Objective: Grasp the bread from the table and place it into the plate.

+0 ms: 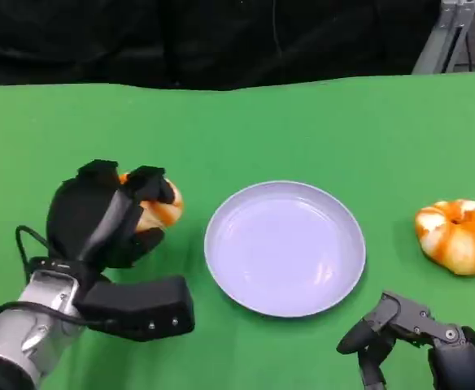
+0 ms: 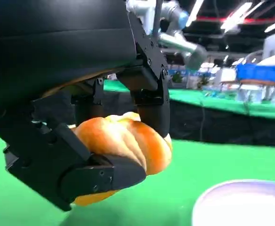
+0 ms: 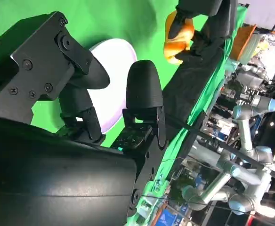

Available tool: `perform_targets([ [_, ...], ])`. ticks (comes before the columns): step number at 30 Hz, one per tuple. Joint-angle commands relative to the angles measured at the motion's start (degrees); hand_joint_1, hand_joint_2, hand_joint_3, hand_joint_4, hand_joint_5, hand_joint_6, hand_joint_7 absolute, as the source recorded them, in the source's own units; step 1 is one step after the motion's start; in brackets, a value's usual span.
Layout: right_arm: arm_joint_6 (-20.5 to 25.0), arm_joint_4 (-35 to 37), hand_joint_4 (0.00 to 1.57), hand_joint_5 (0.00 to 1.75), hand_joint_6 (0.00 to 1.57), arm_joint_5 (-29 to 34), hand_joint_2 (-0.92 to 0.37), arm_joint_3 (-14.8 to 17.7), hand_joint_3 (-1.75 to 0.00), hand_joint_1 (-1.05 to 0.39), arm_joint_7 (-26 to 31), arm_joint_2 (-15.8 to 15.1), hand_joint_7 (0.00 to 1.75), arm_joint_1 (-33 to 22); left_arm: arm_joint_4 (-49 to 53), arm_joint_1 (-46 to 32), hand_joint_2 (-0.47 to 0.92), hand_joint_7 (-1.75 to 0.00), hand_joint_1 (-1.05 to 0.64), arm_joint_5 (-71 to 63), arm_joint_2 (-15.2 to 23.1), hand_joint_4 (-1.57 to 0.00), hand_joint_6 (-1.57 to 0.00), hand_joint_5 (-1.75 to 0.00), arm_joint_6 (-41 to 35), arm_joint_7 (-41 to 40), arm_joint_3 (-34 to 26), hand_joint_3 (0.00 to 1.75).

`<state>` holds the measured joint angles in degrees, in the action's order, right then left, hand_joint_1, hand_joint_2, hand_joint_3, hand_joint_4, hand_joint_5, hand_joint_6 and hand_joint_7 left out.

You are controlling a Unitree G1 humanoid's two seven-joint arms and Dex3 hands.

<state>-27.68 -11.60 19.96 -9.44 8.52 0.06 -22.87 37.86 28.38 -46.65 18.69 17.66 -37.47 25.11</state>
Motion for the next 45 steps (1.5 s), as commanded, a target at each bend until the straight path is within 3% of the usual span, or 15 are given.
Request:
perform_targets([
  [1,-0.28,0.31,0.77,1.59,0.83,-0.79,-0.28,0.35,-1.38,0.07,0.35,-0.35,1.26,-0.13,-3.78,-0.84,0.3,-1.43,-0.12,0.78,-0.05,-0.9,-0.86,-1.75,1.7,0.13,-0.42,1.27],
  [12,-0.27,0.35,0.77,1.6,0.83,-0.94,-0.28,0.34,-1.38,0.06,0.31,-0.31,1.27,-0.09,-5.03,-1.19,0.27,-1.41,-0.11,0.76,-0.6,-0.91,-0.87,-1.75,2.62,0.88,-0.97,1.34],
  [15,-0.1,-0.21,0.76,1.6,0.83,-0.28,-0.28,0.12,-1.38,0.05,0.48,-0.22,1.26,-0.48,-4.81,0.89,0.26,-1.46,-0.13,2.64,-5.38,-0.9,-0.85,-1.75,4.68,4.04,1.02,1.38],
  [20,-0.08,-0.28,0.75,1.6,0.82,-0.18,-0.29,0.07,-1.37,0.04,0.53,-0.21,1.26,-0.52,-4.71,1.06,0.25,-1.48,-0.13,2.71,-6.19,-0.9,-0.84,-1.75,5.27,4.96,0.69,1.4],
  [21,0.13,-0.34,0.75,1.6,0.82,0.03,-0.29,0.05,-1.37,0.04,0.65,-0.05,1.26,-0.19,-2.57,2.98,0.25,-1.48,-0.13,2.73,-8.77,-0.9,-0.84,-1.75,5.66,5.71,1.86,1.4],
  [23,0.4,-0.43,0.76,1.62,0.83,0.29,-0.28,0.01,-1.4,0.07,0.81,0.15,1.26,0.21,0.42,5.55,0.22,-1.64,-0.13,2.77,-12.04,-0.93,-0.78,-1.75,6.29,6.51,3.33,1.4],
  [30,0.93,-0.87,0.76,1.62,0.83,0.39,-0.26,-0.3,-1.42,0.07,0.77,0.28,1.25,-0.02,5.04,7.11,0.2,-1.72,-0.12,3.55,-15.45,-0.95,-0.78,-1.75,9.08,7.13,4.02,1.41],
  [35,0.82,-1.11,0.77,1.62,0.83,1.14,-0.25,-0.5,-1.44,0.07,1.1,0.25,1.25,-0.24,6.66,7.82,0.27,-1.64,-0.15,3.53,-16.83,-0.9,-0.75,-1.75,8.65,10.32,4.98,1.33],
  [36,0.65,-1.08,0.77,1.62,0.84,1.14,-0.25,-0.48,-1.44,0.08,1.14,0.19,1.24,-0.26,6.8,7.96,0.34,-1.41,-0.15,3.7,-17.13,-0.83,-0.77,-1.75,8.07,11.57,5.09,1.12],
  [38,0.5,-1.05,0.78,1.62,0.84,1.13,-0.24,-0.48,-1.44,0.09,1.23,0.11,1.24,-0.27,6.79,8.02,0.4,-1.27,-0.15,3.84,-17.47,-0.78,-0.79,-1.75,7.43,13.08,5.08,0.98],
  [45,0.51,-1.05,0.78,1.62,0.85,1.13,-0.24,-0.53,-1.44,0.09,1.31,0.05,1.24,-0.26,6.41,7.86,0.43,-1.21,-0.15,3.84,-17.53,-0.77,-0.8,-1.75,7.19,13.72,4.82,0.92],
])
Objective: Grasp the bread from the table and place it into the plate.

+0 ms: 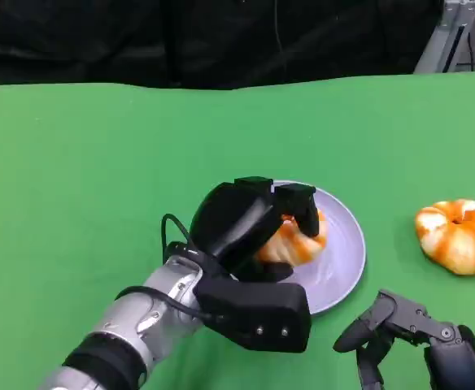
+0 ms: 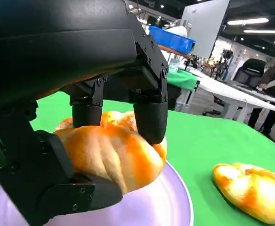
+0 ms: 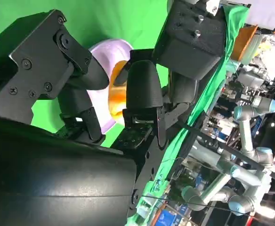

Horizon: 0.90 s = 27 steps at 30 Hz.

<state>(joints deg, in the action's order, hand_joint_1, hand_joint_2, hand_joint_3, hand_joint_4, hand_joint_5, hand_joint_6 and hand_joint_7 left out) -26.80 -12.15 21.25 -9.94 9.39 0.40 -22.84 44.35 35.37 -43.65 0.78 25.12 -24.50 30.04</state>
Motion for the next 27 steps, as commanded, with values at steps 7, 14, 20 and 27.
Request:
perform_targets([
  [7,-0.35,-0.77,0.79,1.62,0.84,-0.46,-0.26,-0.18,-1.43,0.07,0.35,-0.32,1.23,-0.8,-6.83,1.89,0.91,-0.25,-0.8,-3.64,4.07,-0.02,-0.03,-0.13,-12.67,22.46,4.83,0.43],
  [14,-0.13,-0.79,0.79,1.63,0.83,-0.69,-0.27,-0.11,-1.42,0.07,0.21,-0.35,1.24,-0.73,-10.13,1.27,0.92,-0.21,-0.82,-2.85,5.52,0.0,-0.02,-0.07,-14.85,26.42,5.12,0.43],
  [20,-0.06,-0.71,0.77,1.62,0.83,-1.01,-0.27,0.1,-1.41,0.07,0.06,-0.48,1.24,-0.72,-14.42,0.14,0.92,-0.15,-0.89,-0.93,8.37,0.0,-0.02,-0.03,-15.69,31.87,3.72,0.48],
  [27,-0.27,-0.65,0.76,1.61,0.83,-0.85,-0.27,0.11,-1.4,0.08,0.09,-0.65,1.24,-1.17,-26.46,-8.66,0.92,-0.15,-0.8,7.3,14.39,-0.08,-0.08,-0.08,-9.53,30.47,-3.47,0.42],
])
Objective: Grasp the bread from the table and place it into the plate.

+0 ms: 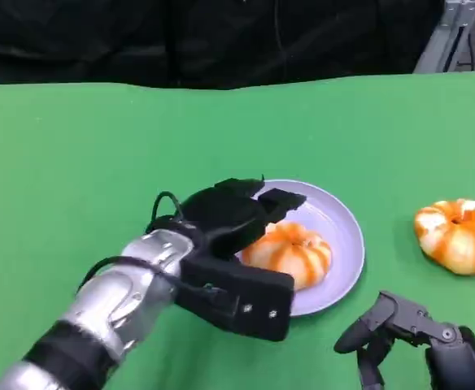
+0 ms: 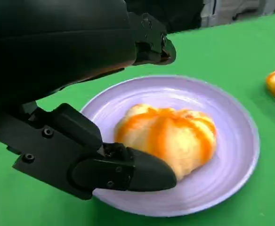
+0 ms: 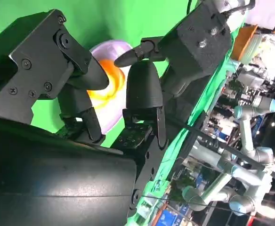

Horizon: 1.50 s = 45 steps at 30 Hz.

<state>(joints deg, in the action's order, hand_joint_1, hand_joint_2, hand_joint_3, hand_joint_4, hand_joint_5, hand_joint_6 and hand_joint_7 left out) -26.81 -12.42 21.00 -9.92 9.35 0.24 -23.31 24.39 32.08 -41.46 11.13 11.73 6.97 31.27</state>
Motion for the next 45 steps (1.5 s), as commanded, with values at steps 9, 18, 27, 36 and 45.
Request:
perform_targets([
  [9,-1.05,0.29,0.77,1.6,0.84,-0.18,-0.27,0.25,-1.38,0.08,0.7,-0.62,1.24,-0.89,-13.73,-15.78,0.92,-0.18,-0.5,15.79,4.36,-0.33,-0.38,-0.45,11.05,-4.33,-13.58,0.23],
  [18,-2.25,1.22,0.79,1.58,0.86,-1.28,-0.25,0.31,-1.42,0.11,0.38,-0.81,1.25,-1.18,-16.2,-26.63,0.9,-0.32,-0.12,32.88,1.23,-0.67,-0.84,-0.96,21.28,-4.16,-21.77,0.16],
  [27,-2.35,1.16,0.79,1.58,0.86,-1.35,-0.24,0.38,-1.43,0.11,0.22,-0.88,1.26,-1.08,-16.27,-30.78,0.89,-0.4,-0.07,36.54,0.14,-0.71,-0.9,-1.06,24.47,-2.59,-23.92,0.22],
  [36,-2.28,0.93,0.79,1.57,0.85,-1.3,-0.24,0.72,-1.42,0.08,-0.06,-1.13,1.26,-0.84,-18.34,-39.53,0.5,-1.12,0.06,43.57,-1.31,-0.82,-0.83,-1.43,27.17,-0.04,-26.56,1.13],
  [45,-3.02,1.47,0.8,1.55,0.85,-1.25,-0.28,1.86,-1.34,0.09,0.08,-2.06,1.23,-0.17,-20.9,-43.91,0.36,-1.56,0.09,44.21,-3.02,-0.82,-0.77,-1.74,24.18,1.48,-26.83,1.44],
])
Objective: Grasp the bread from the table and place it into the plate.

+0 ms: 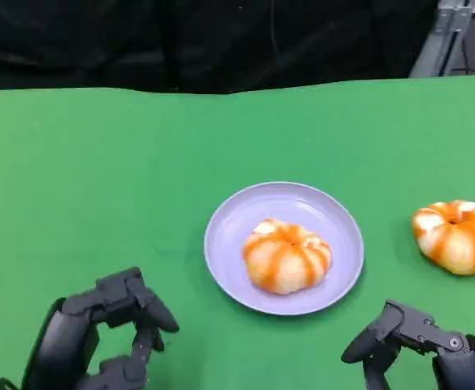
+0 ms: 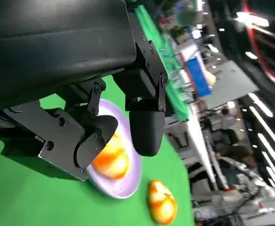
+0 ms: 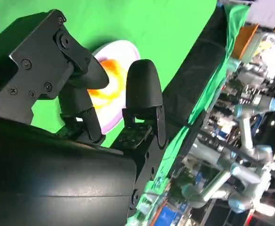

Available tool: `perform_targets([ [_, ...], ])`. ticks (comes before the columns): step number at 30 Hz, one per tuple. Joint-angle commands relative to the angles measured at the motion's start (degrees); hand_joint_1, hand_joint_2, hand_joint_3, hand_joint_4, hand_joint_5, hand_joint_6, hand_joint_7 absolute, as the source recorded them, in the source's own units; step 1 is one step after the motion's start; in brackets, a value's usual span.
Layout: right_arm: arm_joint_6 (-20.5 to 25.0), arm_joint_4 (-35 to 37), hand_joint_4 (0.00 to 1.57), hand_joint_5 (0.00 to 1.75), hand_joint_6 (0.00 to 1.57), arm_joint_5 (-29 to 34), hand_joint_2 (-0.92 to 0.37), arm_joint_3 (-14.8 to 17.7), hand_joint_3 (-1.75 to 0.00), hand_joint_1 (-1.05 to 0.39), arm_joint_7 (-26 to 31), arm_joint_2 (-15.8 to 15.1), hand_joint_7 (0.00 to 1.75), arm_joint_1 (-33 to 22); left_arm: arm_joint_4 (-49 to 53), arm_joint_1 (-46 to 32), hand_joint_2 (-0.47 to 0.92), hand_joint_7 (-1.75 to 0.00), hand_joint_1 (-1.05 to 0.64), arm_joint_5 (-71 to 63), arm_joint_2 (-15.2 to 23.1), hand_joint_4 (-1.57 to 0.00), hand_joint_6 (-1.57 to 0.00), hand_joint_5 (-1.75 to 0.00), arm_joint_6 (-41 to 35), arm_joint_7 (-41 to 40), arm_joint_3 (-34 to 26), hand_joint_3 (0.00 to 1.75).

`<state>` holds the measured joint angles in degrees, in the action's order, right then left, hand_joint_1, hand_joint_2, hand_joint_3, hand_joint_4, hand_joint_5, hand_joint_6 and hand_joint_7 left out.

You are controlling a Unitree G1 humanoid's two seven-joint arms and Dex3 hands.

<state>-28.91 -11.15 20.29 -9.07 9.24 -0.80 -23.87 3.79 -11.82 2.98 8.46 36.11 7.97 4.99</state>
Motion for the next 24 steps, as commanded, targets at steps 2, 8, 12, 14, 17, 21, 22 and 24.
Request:
perform_targets([
  [2,-0.99,0.28,0.8,1.55,0.85,-0.67,-0.28,1.06,-1.34,0.09,0.15,-1.04,1.23,0.46,-0.36,-0.05,0.36,-1.56,0.09,-0.39,-0.55,-0.82,-0.77,-1.75,-0.29,0.53,-0.66,1.44],
  [8,-1.65,0.71,0.78,1.55,0.84,-0.9,-0.29,1.23,-1.33,0.08,0.11,-1.15,1.23,0.35,0.3,-0.74,0.35,-1.52,0.11,-2.08,-2.2,-0.83,-0.78,-1.75,0.24,-0.48,-1.05,1.44],
  [12,-1.75,0.77,0.78,1.55,0.84,-0.9,-0.3,1.27,-1.33,0.08,0.08,-1.12,1.23,0.36,0.27,-0.77,0.35,-1.52,0.11,-2.36,-2.6,-0.83,-0.78,-1.75,0.22,-0.2,-1.39,1.44],
  [14,-1.76,0.77,0.78,1.56,0.84,-0.9,-0.3,1.27,-1.32,0.08,0.08,-1.12,1.23,0.36,0.27,-0.77,0.35,-1.52,0.11,-2.4,-2.67,-0.83,-0.78,-1.75,0.22,-0.13,-1.47,1.44],
  [17,-1.76,0.77,0.78,1.56,0.84,-0.9,-0.3,1.28,-1.32,0.08,0.08,-1.11,1.23,0.36,0.27,-0.78,0.35,-1.51,0.11,-2.43,-2.73,-0.83,-0.78,-1.75,0.22,-0.07,-1.52,1.44],
  [21,-1.76,0.77,0.78,1.56,0.84,-0.9,-0.3,1.28,-1.32,0.08,0.07,-1.11,1.23,0.36,0.26,-0.78,0.35,-1.51,0.11,-2.45,-2.77,-0.83,-0.78,-1.75,0.22,-0.03,-1.56,1.44],
  [22,-1.76,0.78,0.78,1.56,0.84,-0.9,-0.3,1.28,-1.32,0.08,0.07,-1.11,1.23,0.36,0.26,-0.78,0.35,-1.51,0.11,-2.46,-2.78,-0.83,-0.78,-1.75,0.22,-0.03,-1.57,1.44],
  [24,-1.76,0.78,0.78,1.56,0.84,-0.9,-0.3,1.28,-1.32,0.08,0.07,-1.11,1.23,0.36,0.26,-0.78,0.35,-1.51,0.11,-2.46,-2.79,-0.83,-0.78,-1.75,0.21,-0.02,-1.58,1.44],
])
